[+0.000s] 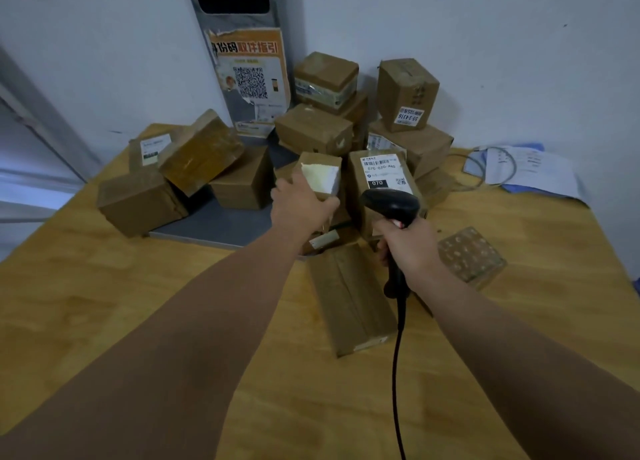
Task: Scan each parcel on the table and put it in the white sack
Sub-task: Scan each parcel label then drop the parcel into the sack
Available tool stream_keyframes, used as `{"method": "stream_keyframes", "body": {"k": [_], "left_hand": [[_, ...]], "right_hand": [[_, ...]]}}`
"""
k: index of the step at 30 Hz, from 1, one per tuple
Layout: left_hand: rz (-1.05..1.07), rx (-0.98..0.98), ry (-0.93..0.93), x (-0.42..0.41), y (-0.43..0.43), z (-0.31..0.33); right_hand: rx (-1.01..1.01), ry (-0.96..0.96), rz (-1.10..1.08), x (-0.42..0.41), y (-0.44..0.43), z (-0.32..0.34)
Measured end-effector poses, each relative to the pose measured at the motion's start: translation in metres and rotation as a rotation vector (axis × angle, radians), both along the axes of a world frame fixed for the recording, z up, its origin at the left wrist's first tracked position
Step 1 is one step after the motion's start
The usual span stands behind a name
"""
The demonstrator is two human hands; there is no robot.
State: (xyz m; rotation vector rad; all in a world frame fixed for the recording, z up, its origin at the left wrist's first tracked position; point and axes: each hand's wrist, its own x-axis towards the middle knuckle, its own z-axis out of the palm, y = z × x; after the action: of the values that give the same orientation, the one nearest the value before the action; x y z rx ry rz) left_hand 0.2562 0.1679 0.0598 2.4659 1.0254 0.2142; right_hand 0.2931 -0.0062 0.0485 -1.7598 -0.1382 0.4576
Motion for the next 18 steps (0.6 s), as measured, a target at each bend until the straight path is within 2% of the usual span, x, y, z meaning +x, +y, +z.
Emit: {"method": "stream_keyframes", "body": {"k": [2, 5, 7, 8, 10, 14, 18], "left_hand": [[0.085, -0.285, -0.201, -0.011, 0.007, 0.0], [0.179, -0.842, -0.561, -0.041, 0.004, -0.001], [0.183, -1.145, -0.712, -0.064, -0.005, 0.001], [0.175, -1.216, -0.734, -0.075, -0.01, 0.003], [0.143, -1.244, -0.726, -0.091, -0.022, 0.008], [0.038, -1.138, -0.6, -0.117, -0.032, 0.013], [-0.089, -0.98, -0.393, -0.139, -0.02, 0.021]], "right_hand": [[0.083, 0.06, -0.017, -0.001, 0.0, -0.001], [0.292, 0.19, -0.043, -0.01, 0.005, 0.001], [0.407, 0.243, -0.008, -0.021, 0.01, 0.005], [0.439, 0.241, 0.023, -0.029, 0.013, 0.008], [0.522, 0.23, 0.095, -0.048, 0.019, 0.017], [0.733, 0.266, 0.139, -0.078, 0.026, 0.03], [0.623, 0.253, 0.125, -0.083, 0.022, 0.033]]}}
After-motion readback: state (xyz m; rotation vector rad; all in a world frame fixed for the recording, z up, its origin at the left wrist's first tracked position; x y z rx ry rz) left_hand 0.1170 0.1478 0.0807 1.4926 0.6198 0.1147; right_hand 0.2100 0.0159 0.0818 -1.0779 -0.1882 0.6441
